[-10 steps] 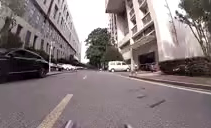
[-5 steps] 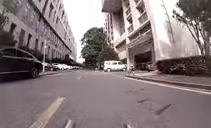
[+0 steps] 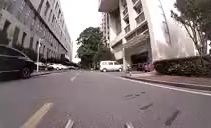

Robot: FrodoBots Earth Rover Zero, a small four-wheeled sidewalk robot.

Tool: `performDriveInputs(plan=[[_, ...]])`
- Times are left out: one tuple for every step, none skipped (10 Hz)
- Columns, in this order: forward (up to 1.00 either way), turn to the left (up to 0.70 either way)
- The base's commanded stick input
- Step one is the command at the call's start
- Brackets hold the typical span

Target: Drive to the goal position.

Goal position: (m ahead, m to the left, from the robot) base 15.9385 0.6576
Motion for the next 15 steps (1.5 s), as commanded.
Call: performDriveInputs(plan=[[0.70,-0.13],[0.70,-0.13],[0.70,-0.13],[0.70,-0.13],[0.70,-0.13],[0.70,-0.09],[0.70,-0.03],[0.70,0.00],[0.70,0.00],[0.70,0.10],[0.70,0.14],[0.70,0.14],[0.70,0.03],[0.70,0.01],[0.70,0.11]])
